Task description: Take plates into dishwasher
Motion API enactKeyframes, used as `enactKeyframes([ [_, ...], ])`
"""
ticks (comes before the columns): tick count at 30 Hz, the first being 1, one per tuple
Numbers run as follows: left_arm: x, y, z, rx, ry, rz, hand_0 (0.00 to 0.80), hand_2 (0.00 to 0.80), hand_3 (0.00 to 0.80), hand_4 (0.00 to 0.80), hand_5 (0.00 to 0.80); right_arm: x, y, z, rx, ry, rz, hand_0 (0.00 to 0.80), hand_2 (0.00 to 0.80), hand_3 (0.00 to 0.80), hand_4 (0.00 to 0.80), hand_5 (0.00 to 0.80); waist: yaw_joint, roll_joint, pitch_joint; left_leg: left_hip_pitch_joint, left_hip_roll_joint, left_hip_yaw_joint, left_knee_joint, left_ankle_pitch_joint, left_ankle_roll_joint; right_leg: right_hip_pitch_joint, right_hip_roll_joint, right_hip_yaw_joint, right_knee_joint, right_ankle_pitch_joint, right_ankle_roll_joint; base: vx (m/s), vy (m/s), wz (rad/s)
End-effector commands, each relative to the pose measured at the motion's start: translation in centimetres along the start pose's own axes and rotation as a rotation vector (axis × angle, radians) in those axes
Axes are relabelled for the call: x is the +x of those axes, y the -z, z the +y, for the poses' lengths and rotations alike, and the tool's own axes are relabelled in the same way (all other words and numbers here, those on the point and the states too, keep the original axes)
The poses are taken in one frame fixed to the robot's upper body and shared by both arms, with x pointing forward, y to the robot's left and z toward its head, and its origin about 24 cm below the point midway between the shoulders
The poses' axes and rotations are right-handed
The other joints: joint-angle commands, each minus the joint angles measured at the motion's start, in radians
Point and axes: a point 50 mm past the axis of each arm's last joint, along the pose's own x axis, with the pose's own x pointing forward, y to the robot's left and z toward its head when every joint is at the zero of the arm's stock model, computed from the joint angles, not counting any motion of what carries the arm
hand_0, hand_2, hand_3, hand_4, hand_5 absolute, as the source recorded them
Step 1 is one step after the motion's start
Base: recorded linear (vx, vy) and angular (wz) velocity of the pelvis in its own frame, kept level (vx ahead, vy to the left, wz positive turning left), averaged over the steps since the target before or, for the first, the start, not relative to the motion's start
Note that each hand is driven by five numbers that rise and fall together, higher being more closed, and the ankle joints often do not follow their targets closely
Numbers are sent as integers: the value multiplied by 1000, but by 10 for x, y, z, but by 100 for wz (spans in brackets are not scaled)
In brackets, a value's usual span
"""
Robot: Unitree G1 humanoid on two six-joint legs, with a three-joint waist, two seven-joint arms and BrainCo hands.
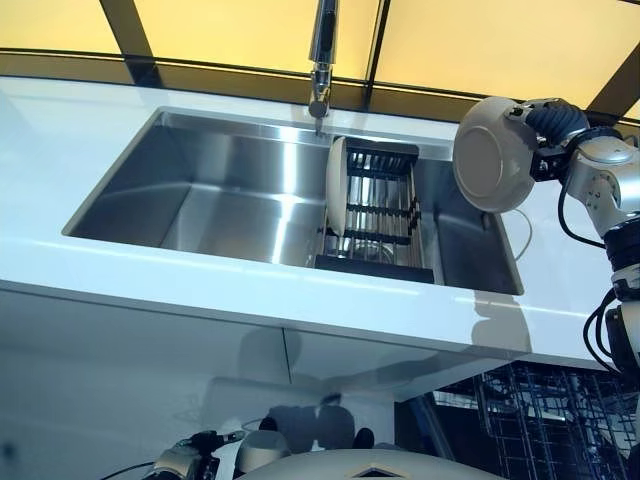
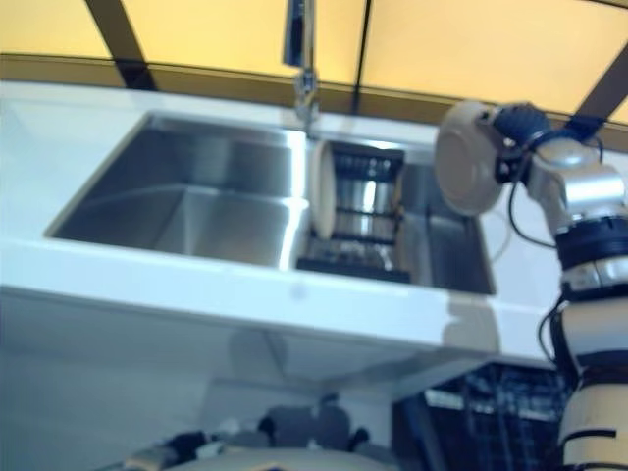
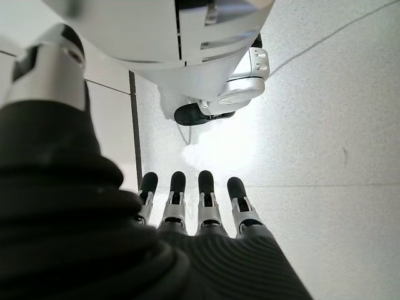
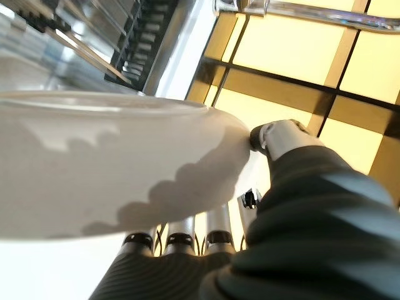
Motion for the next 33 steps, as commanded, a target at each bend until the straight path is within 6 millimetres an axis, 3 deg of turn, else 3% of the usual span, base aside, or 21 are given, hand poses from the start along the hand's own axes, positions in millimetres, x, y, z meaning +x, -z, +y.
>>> enactKeyframes([
  [1, 0, -4, 13, 104, -45, 8, 0, 0, 0, 0, 0, -17, -74, -29, -108, 114, -230, 800, 800, 800, 800, 800, -11, -44, -23, 22, -37, 33, 23, -88, 38, 27, -41, 7, 33, -40, 72, 0, 16, -8],
  [16, -5, -6, 14, 141, -34, -3, 0, 0, 0, 0, 0, -36, -78, -71, -223, 230, -171, 800, 800, 800, 800, 800, -48, -41, -28, 30, -45, 56, 21, -95, 49, 9, -28, 55, 30, -25, 79, 2, 24, -11],
  [22, -4, -8, 27, 128, -51, 13, 0, 0, 0, 0, 0, -46, -84, -87, -223, 222, -155, 800, 800, 800, 800, 800, -89, -42, -47, 35, -45, 90, 19, -103, 51, -9, -18, 93, 24, -15, 85, 25, 3, -14],
  [33, -4, -13, 47, 138, -81, -3, 0, 0, 0, 0, 0, -60, -61, -113, -219, 234, -93, 800, 800, 800, 800, 800, -176, -44, -52, 46, -41, 136, 14, -112, 64, -51, 2, 167, 40, 5, 98, 2, -15, -22],
])
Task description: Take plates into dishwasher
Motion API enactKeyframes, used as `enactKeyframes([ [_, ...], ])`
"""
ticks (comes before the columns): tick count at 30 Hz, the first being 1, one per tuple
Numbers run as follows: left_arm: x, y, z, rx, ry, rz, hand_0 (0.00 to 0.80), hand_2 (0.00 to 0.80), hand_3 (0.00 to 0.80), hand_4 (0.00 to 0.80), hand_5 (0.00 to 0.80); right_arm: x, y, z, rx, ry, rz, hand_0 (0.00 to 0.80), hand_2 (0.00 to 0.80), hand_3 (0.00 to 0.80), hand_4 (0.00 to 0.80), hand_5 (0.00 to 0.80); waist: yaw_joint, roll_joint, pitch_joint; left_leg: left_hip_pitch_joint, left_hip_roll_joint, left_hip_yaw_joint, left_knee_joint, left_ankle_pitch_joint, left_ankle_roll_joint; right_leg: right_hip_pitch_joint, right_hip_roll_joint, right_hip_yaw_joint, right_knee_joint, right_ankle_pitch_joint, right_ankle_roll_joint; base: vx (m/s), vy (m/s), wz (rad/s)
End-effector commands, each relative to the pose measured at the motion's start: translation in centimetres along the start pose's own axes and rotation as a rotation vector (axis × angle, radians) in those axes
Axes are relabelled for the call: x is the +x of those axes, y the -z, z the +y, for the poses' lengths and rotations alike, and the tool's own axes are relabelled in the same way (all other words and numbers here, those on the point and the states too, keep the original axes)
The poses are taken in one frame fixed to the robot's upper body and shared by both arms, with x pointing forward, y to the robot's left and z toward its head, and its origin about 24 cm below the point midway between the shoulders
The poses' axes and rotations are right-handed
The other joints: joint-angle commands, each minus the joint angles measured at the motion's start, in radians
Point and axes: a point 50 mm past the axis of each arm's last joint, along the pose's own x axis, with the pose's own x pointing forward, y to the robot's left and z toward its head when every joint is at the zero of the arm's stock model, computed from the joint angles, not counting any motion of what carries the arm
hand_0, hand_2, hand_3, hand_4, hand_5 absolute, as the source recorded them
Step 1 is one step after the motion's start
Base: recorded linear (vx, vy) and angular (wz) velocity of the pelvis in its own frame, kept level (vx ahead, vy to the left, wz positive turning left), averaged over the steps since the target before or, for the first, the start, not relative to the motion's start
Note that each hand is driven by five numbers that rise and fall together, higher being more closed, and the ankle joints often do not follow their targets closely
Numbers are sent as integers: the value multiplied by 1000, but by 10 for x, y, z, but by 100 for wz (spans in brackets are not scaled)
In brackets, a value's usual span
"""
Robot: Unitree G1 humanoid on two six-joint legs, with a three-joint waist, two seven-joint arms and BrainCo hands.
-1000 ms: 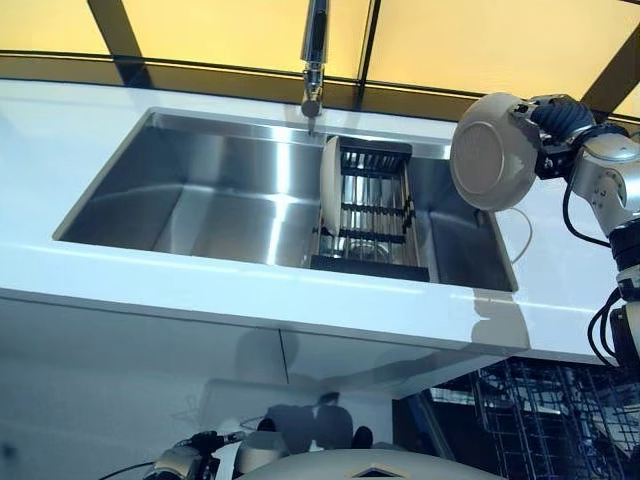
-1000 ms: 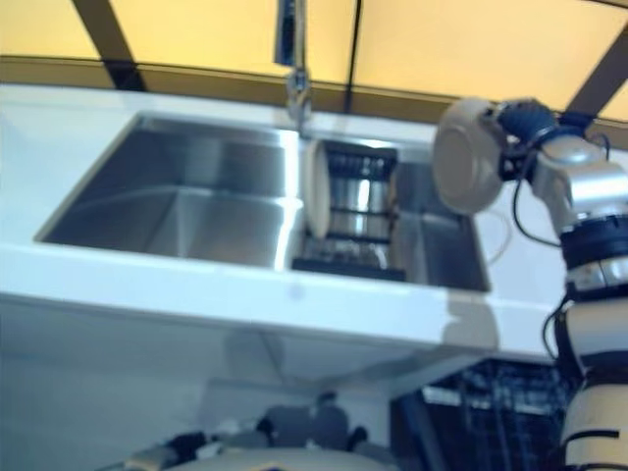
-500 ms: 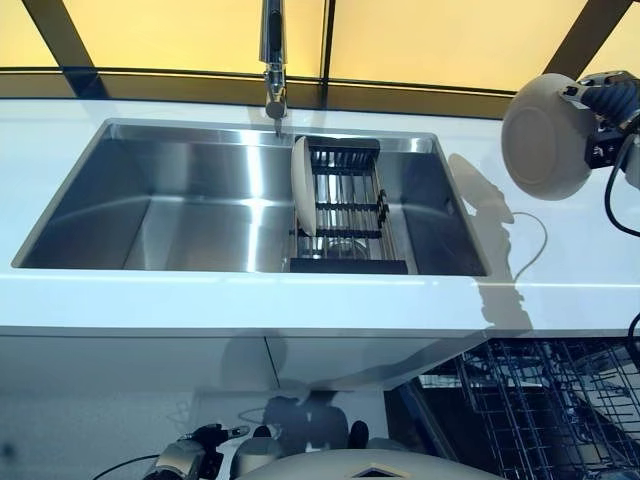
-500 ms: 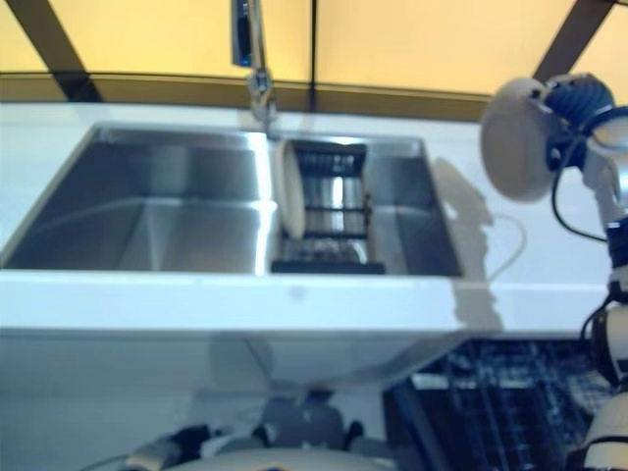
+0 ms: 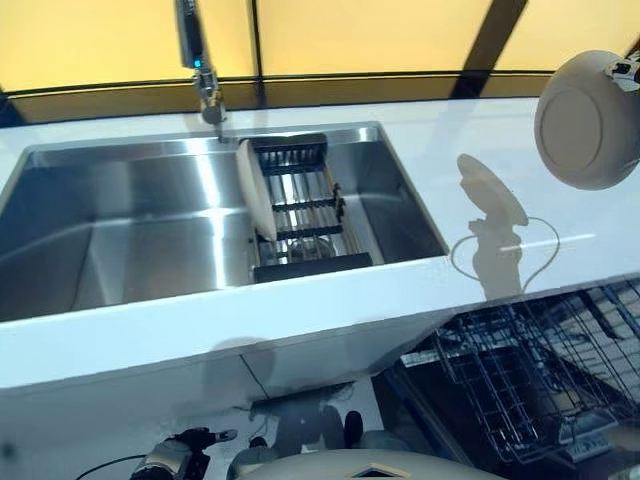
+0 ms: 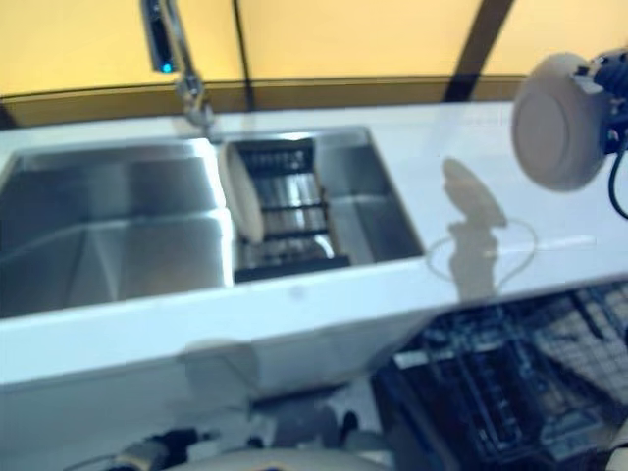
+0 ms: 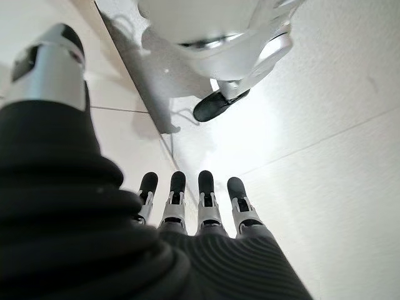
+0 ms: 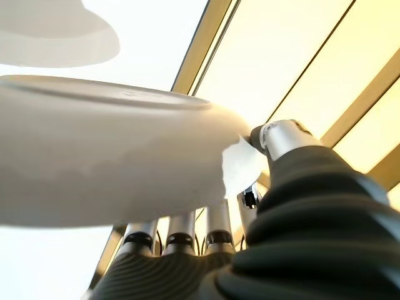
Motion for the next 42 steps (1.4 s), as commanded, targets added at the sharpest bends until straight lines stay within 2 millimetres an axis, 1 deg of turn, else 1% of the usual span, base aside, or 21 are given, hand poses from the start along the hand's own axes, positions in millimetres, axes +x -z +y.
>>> enactKeyframes([
  [1, -2, 1, 27, 71, -69, 21, 0, 0, 0, 0, 0, -12, -18, -27, -17, 75, -76, 800, 800, 800, 800, 800, -3, -23, -43, -3, -39, -24, 19, -71, 57, -7, -11, 3, 38, -24, 89, -15, -25, -14],
  [5, -1, 2, 30, 63, -73, 14, 0, 0, 0, 0, 0, -18, -1, -39, -12, 80, -35, 800, 800, 800, 800, 800, -35, -22, -42, 2, -33, -7, 18, -73, 61, -24, -1, 27, 48, -20, 93, -13, -33, -20],
  [10, -1, 7, 30, -39, -70, 26, 0, 0, 0, 0, 0, -25, 17, -48, -8, 73, 7, 800, 800, 800, 800, 800, -62, -25, -46, 4, -27, 14, 19, -76, 62, -38, 8, 42, 49, -16, 94, -8, -38, -17],
  [15, -1, 14, 30, -87, -75, 33, 0, 0, 0, 0, 0, -32, 38, -55, 0, 66, 41, 800, 800, 800, 800, 800, -81, -27, -50, 5, -21, 32, 21, -77, 61, -45, 15, 48, 46, -13, 94, -5, -49, -12],
  [19, -1, 17, 30, -106, -78, 32, 0, 0, 0, 0, 0, -37, 53, -55, 3, 53, 65, 800, 800, 800, 800, 800, -96, -25, -50, 5, -20, 41, 21, -78, 62, -52, 20, 50, 45, -10, 94, -9, -28, -5],
  [24, -1, 20, 31, -116, -81, 21, 0, 0, 0, 0, 0, -43, 75, -50, -1, 30, 86, 800, 800, 800, 800, 800, -116, -20, -44, 7, -17, 54, 23, -79, 64, -66, 22, 56, 52, -9, 94, -5, -8, -3],
  [25, -1, 19, 31, -114, -82, 20, 0, 0, 0, 0, 0, -44, 76, -51, 0, 31, 87, 800, 800, 800, 800, 800, -114, -21, -44, 6, -17, 54, 23, -79, 64, -67, 22, 55, 52, -9, 94, -9, -18, -9],
  [27, -2, 20, 32, -118, -86, 14, 0, 0, 0, 0, 0, -48, 88, -47, -7, 9, 99, 800, 800, 800, 800, 800, -124, -20, -39, 6, -15, 60, 25, -80, 65, -72, 24, 58, 56, -8, 95, -21, -22, -10],
  [29, -2, 19, 33, -116, -88, 12, 0, 0, 0, 0, 0, -51, 96, -44, -15, -7, 111, 800, 800, 800, 800, 800, -128, -19, -37, 3, -14, 63, 27, -80, 66, -76, 24, 58, 58, -8, 95, -19, -26, -8],
  [34, -2, 18, 35, -114, -92, 6, 0, 0, 0, 0, 0, -55, 111, -37, -51, -39, 134, 800, 800, 800, 800, 800, -132, -19, -32, 0, -14, 64, 34, -84, 69, -86, 21, 56, 67, -8, 97, -2, -6, -1],
  [37, -3, 18, 37, -114, -91, 3, 0, 0, 0, 0, 0, -57, 121, -28, -56, -77, 132, 800, 800, 800, 800, 800, -132, -16, -28, -5, -13, 65, 39, -85, 69, -89, 21, 56, 70, -9, 96, 0, 0, 0],
  [41, -2, 18, 36, -112, -88, 0, 0, 0, 0, 0, 0, -57, 131, -12, -53, -124, 125, 800, 800, 800, 800, 800, -131, -12, -22, -9, -14, 62, 44, -86, 70, -89, 20, 52, 72, -12, 95, 0, 0, 0],
  [42, -2, 19, 36, -111, -87, 0, 0, 0, 0, 0, 0, -58, 136, -5, -48, -140, 133, 800, 800, 800, 800, 800, -131, -10, -20, -11, -14, 60, 44, -86, 70, -90, 20, 51, 73, -13, 94, 0, 0, 0],
])
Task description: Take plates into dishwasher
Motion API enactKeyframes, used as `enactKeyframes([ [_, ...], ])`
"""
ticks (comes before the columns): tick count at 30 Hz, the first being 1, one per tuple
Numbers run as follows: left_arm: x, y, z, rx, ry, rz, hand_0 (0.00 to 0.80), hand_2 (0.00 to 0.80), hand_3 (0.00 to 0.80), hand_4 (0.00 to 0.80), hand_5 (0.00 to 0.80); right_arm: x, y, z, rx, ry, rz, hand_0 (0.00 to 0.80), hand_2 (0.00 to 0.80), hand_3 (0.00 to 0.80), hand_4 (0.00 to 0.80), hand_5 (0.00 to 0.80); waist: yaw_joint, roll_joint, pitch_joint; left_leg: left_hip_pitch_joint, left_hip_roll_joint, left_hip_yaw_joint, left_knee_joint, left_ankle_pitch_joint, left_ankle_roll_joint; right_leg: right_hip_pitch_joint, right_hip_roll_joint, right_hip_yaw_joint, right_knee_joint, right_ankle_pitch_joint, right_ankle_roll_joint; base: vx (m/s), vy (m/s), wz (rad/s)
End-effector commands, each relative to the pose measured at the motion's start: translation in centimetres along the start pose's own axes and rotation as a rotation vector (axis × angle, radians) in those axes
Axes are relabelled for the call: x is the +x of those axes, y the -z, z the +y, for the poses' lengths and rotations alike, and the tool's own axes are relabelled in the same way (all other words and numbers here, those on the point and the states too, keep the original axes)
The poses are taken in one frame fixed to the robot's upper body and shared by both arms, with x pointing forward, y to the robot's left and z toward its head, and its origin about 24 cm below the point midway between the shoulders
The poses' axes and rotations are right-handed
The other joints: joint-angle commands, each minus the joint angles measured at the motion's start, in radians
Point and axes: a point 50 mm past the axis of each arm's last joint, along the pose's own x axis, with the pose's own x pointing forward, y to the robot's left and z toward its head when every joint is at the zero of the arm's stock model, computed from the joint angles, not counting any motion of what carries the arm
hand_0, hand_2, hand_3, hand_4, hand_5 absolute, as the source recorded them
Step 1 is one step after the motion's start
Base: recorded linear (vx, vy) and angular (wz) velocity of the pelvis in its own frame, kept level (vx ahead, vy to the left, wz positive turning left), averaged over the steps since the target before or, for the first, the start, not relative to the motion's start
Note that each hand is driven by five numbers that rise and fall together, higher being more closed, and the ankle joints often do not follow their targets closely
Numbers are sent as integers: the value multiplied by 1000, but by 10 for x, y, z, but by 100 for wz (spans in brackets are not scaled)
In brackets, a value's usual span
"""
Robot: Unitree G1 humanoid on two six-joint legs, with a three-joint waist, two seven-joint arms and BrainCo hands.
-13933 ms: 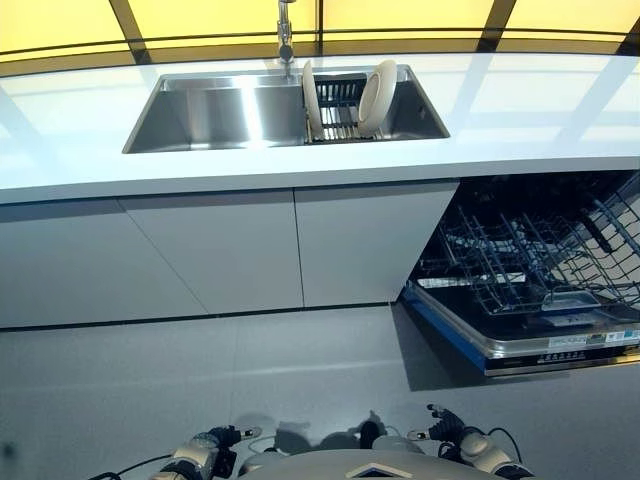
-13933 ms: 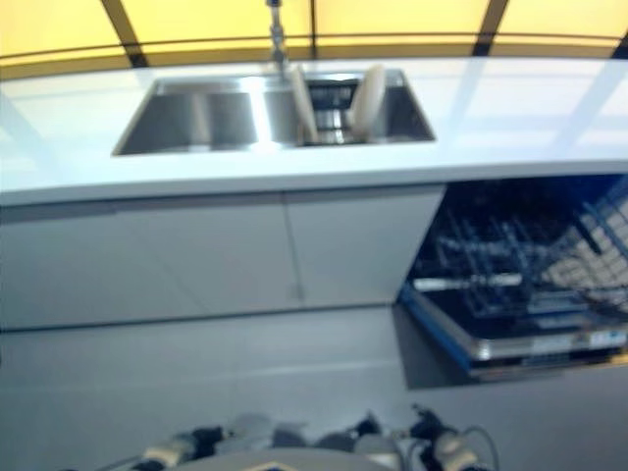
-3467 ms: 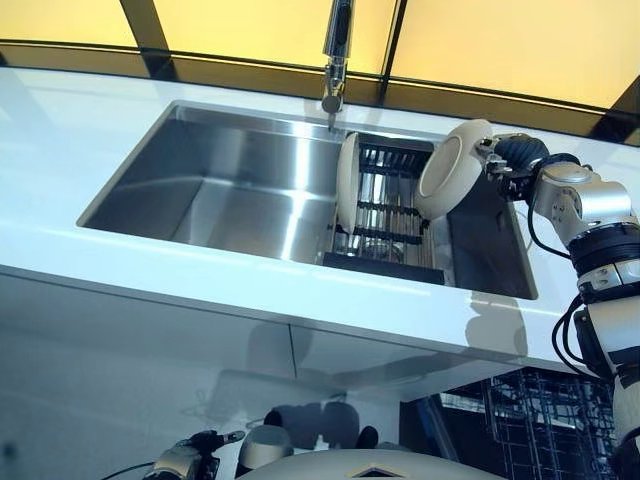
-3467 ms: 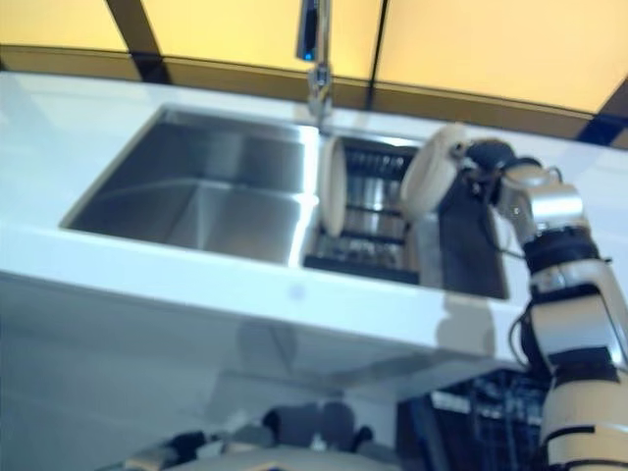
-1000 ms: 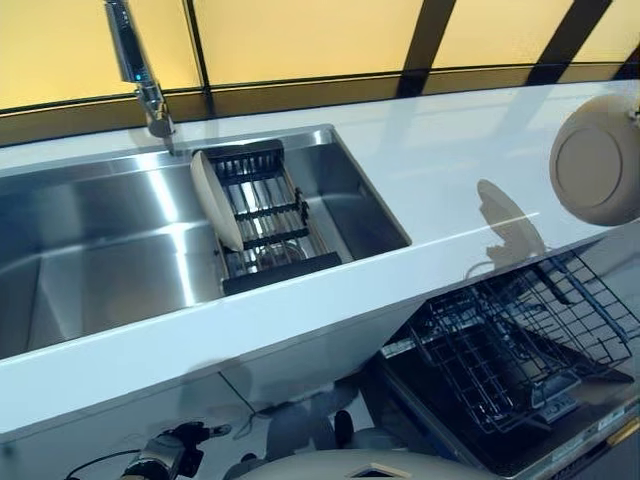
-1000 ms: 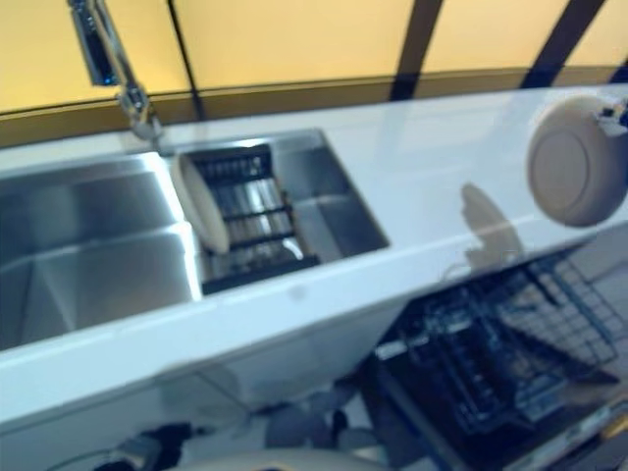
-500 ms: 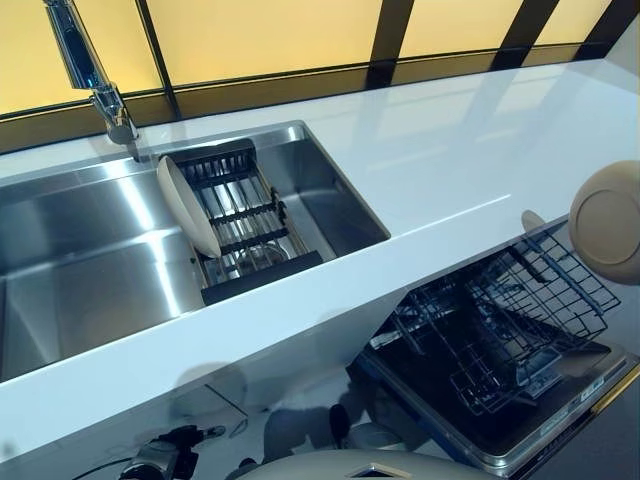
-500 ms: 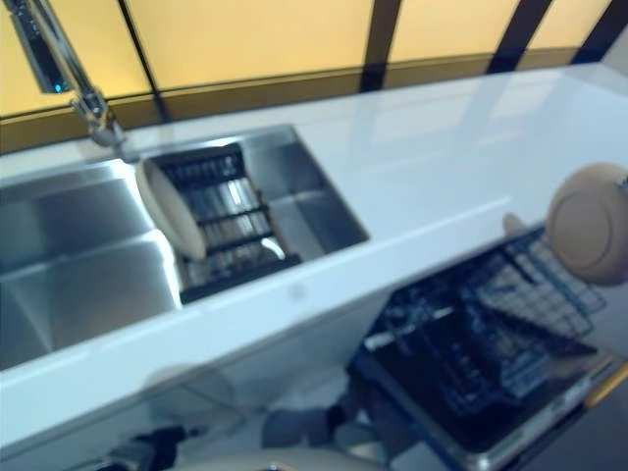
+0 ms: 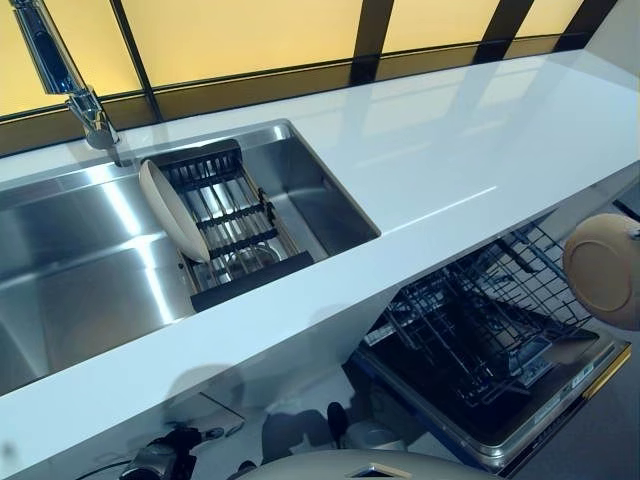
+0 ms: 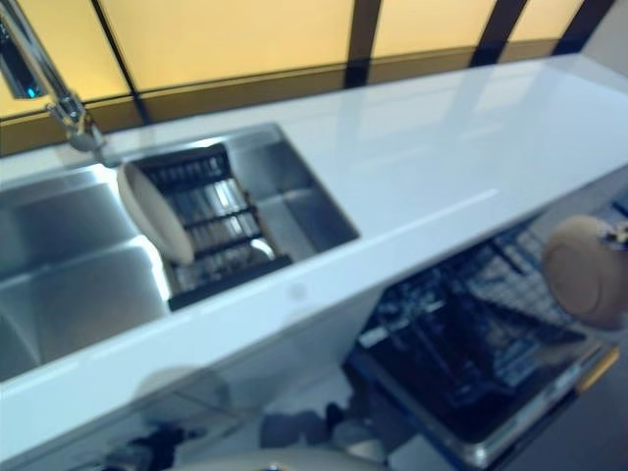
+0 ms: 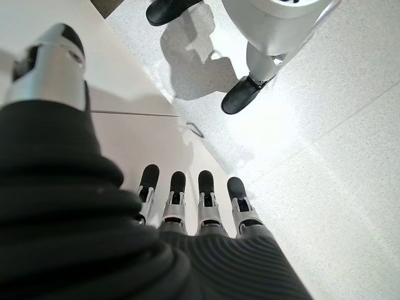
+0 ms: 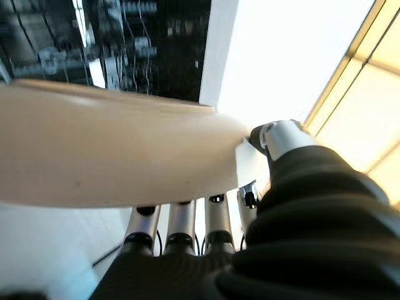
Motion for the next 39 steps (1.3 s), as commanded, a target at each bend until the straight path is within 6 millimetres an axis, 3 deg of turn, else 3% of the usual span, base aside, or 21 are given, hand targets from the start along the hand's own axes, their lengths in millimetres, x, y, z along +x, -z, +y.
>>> enactKeyframes([
  [1, -1, 0, 18, -28, -44, -1, 0, 0, 0, 0, 0, -4, -31, -5, -9, 46, -184, 800, 800, 800, 800, 800, 16, 18, 20, -11, -16, -53, 45, -61, 72, -26, 1, -55, 75, -29, 83, 0, 0, 0],
  [9, -2, -4, 19, -20, -37, -20, 0, 0, 0, 0, 0, 7, -12, 25, 7, -24, -160, 800, 800, 800, 800, 800, 22, 31, 30, -10, -20, -59, 42, -60, 72, -22, -4, -68, 73, -32, 80, 0, 0, 0],
  [21, -3, -9, 18, -16, -17, -38, 0, 0, 0, 0, 0, 17, -2, 51, 26, -92, -141, 800, 800, 800, 800, 800, 37, 47, 39, -12, -23, -64, 43, -56, 69, -16, -10, -86, 71, -37, 75, -3, 0, 0],
  [39, -4, -17, 14, -4, -4, -61, 0, 0, 0, 0, 0, 29, -7, 89, 40, -188, -155, 800, 800, 800, 800, 800, 58, 67, 51, -10, -27, -70, 45, -51, 64, -3, -21, -110, 69, -40, 74, 0, 1, 0],
])
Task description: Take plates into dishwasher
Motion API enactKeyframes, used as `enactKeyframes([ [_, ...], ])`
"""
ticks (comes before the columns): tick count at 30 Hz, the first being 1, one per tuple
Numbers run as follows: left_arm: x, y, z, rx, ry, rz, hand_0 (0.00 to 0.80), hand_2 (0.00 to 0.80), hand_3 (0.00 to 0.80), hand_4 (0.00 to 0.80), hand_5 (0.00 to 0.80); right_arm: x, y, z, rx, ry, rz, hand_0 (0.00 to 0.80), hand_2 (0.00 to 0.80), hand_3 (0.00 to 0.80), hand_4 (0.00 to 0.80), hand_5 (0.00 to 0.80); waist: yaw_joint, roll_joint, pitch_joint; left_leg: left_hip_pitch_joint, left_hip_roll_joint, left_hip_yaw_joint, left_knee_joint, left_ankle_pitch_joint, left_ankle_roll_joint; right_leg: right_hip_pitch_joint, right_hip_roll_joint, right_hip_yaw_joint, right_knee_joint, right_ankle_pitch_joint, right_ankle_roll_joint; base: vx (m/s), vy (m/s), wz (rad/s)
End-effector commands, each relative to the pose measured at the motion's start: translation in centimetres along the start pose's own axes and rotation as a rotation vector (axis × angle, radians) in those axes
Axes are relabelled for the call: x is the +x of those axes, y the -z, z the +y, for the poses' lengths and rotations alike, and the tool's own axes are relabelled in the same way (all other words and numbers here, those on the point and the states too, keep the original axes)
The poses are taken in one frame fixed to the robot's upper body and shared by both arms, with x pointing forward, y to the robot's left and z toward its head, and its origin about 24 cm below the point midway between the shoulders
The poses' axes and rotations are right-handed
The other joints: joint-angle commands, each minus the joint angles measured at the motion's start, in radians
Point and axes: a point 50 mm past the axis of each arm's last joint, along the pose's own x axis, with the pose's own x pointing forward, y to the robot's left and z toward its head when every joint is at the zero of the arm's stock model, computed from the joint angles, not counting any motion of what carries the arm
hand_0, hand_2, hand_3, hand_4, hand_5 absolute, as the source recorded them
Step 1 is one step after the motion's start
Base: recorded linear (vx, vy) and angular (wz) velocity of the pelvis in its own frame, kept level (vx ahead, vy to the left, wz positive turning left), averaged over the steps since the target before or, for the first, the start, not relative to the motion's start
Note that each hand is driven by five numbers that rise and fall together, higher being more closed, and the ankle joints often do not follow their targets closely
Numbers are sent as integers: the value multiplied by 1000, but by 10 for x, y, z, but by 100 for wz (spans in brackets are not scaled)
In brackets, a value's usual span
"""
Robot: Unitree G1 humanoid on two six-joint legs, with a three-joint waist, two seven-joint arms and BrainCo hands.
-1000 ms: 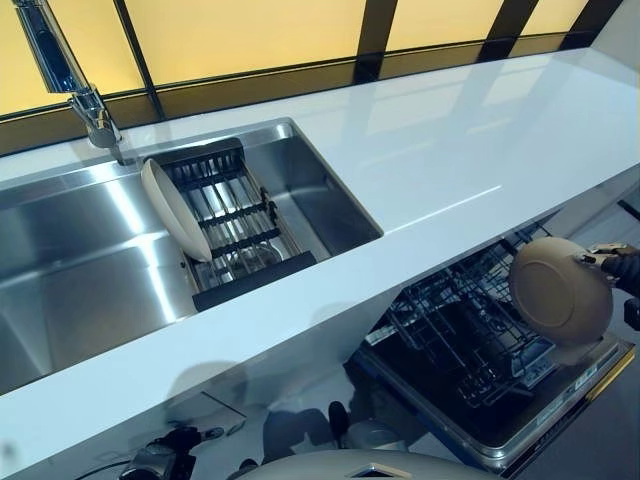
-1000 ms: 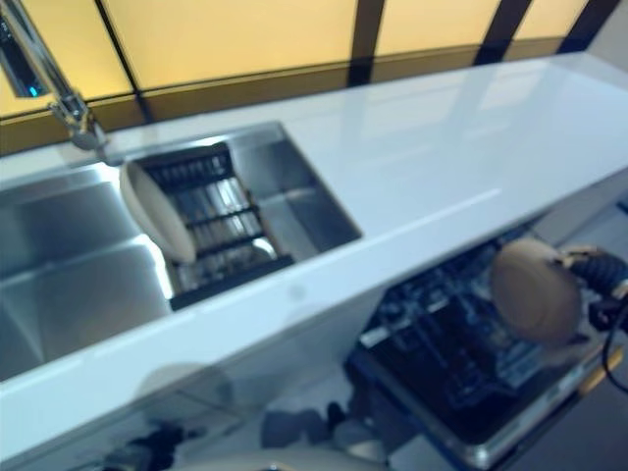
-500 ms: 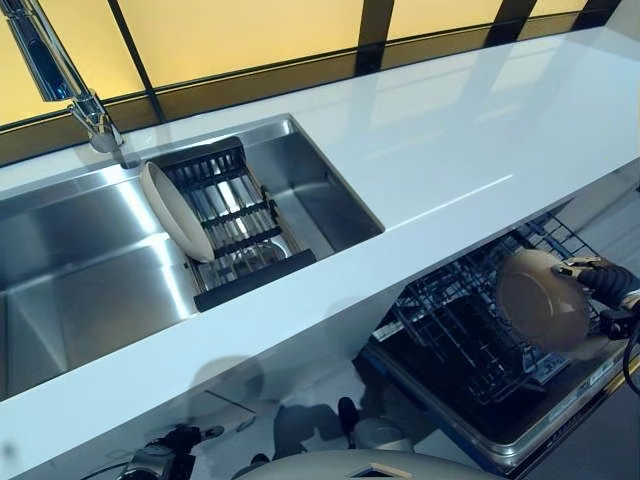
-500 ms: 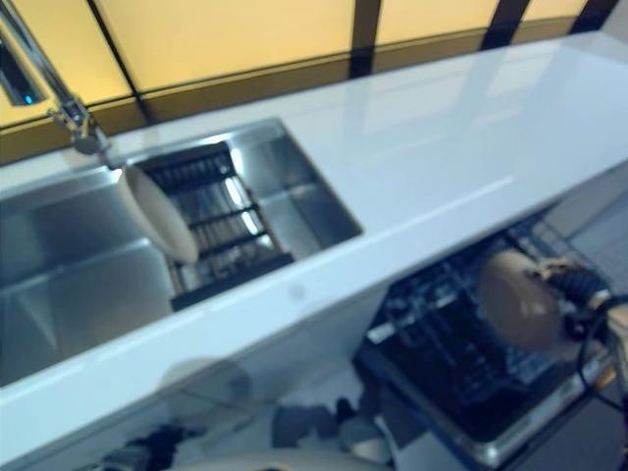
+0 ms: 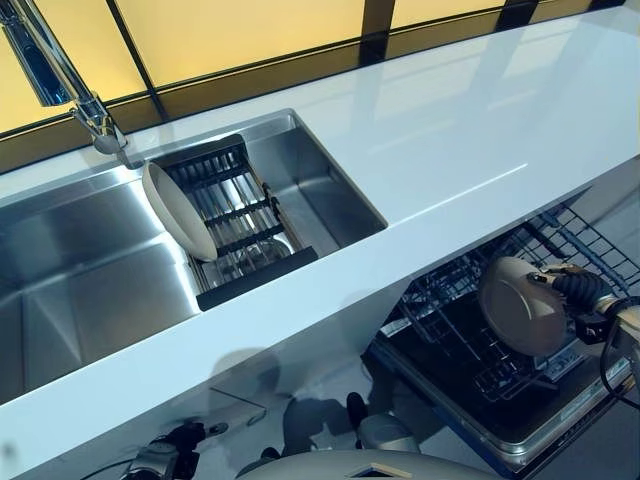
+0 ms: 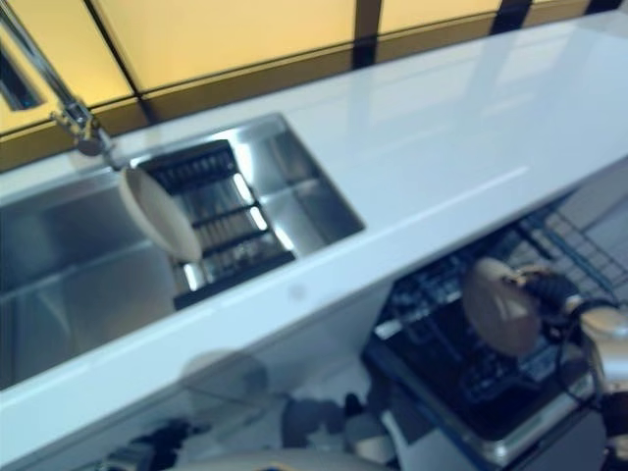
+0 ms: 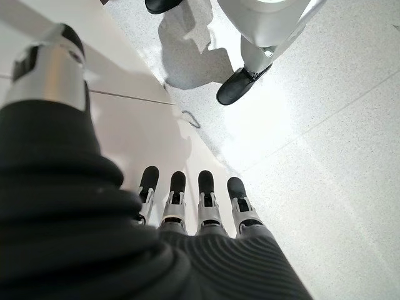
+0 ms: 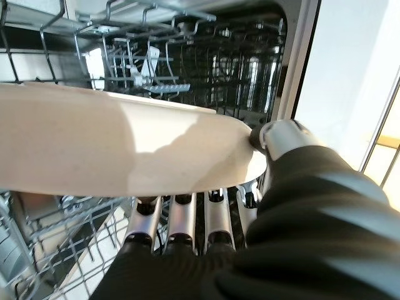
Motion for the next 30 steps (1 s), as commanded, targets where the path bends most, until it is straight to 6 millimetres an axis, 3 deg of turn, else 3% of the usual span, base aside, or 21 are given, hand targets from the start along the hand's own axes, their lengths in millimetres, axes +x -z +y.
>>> enactKeyframes([
  [1, -2, -11, 18, 28, -47, -22, 0, 0, 0, 0, 0, 9, -42, 3, -20, 22, -169, 800, 800, 800, 800, 800, 49, -24, 3, -12, -31, -58, 46, -54, 62, -12, -18, -98, 71, -40, 75, 0, 0, 0],
  [17, -2, -20, 14, 44, -37, -45, 0, 0, 0, 0, 0, 31, -23, 30, -5, -17, -88, 800, 800, 800, 800, 800, 79, -19, 13, -12, -33, -66, 53, -57, 63, -2, -30, -118, 73, -43, 76, 2, -1, 3],
  [30, -1, -28, 12, 51, -27, -61, 0, 0, 0, 0, 0, 45, -4, 40, 21, -27, 19, 800, 800, 800, 800, 800, 103, -12, 17, -13, -35, -76, 55, -55, 61, 13, -37, -136, 67, -44, 75, -2, -3, 2],
])
